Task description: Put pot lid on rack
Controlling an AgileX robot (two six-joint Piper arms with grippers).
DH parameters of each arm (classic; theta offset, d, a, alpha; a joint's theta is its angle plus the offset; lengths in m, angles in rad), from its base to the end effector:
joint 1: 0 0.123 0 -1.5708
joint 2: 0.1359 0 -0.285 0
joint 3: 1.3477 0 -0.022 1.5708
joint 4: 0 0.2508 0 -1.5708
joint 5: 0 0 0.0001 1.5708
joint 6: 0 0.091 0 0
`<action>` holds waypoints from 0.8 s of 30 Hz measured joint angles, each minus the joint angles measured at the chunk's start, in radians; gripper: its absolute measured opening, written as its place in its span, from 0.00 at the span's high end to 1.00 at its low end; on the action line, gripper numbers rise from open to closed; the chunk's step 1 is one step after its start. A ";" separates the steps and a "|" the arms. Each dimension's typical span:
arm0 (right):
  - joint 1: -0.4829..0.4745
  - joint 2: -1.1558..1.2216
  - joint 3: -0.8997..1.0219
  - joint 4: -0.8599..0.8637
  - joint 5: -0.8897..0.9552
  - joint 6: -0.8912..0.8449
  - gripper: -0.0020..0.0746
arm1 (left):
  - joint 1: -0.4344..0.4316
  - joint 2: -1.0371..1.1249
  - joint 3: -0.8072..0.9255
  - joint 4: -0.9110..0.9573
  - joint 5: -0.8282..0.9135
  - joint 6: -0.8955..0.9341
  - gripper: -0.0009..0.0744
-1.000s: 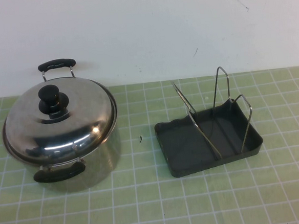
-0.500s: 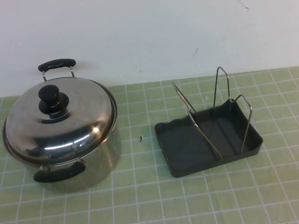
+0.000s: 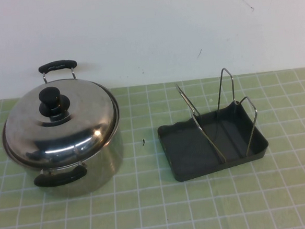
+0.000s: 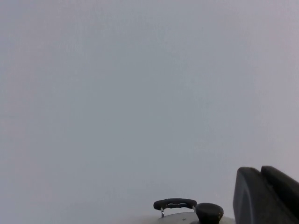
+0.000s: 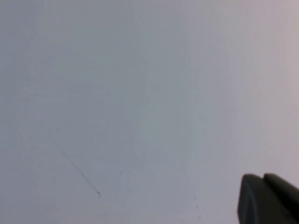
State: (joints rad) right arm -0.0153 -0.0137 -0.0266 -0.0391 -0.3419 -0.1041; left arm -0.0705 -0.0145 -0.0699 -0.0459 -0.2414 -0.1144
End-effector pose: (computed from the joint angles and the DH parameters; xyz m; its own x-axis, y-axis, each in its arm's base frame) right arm 0.0443 0.0005 0.2525 0.4471 -0.1473 -0.8823 0.0671 0.9891 -0.1312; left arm 0.0438 -0.0021 0.2584 0.3855 -0.1859 -0.9038 0.1230 0.9811 -0.1494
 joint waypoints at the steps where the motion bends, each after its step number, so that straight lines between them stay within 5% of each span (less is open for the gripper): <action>1: 0.000 0.000 -0.025 0.003 0.043 -0.017 0.98 | 0.000 0.009 -0.029 0.018 0.036 0.000 0.99; 12: 0.000 0.095 -0.237 0.002 0.263 -0.191 0.98 | 0.000 0.371 -0.162 0.178 -0.168 0.038 0.99; 24: 0.000 0.167 -0.240 0.002 0.445 -0.201 0.98 | 0.000 0.961 -0.284 0.348 -0.518 -0.241 0.99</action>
State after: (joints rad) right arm -0.0153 0.1534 -0.2662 -0.0367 0.1030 -0.3052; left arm -0.0705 0.9464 -0.3537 0.3025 -0.7591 -0.3557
